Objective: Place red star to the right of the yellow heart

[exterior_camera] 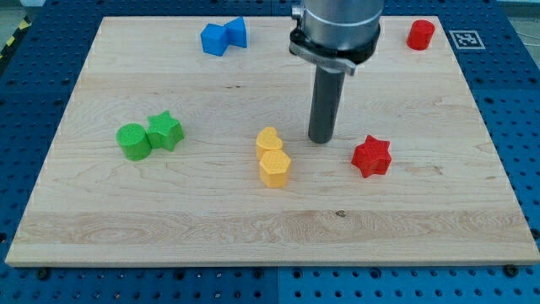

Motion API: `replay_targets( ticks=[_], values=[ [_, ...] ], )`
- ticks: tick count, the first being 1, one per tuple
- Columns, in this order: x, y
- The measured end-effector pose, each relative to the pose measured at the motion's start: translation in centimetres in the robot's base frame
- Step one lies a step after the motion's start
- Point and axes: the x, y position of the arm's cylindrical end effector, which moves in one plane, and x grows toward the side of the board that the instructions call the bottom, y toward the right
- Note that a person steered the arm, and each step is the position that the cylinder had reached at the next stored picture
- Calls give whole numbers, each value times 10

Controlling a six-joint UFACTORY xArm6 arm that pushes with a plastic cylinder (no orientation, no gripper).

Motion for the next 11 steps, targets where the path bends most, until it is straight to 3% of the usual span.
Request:
replay_targets(
  ticks=[2,4,8,11],
  values=[
    [69,0],
    [73,5],
    [73,46],
    [-1,50]
  ],
)
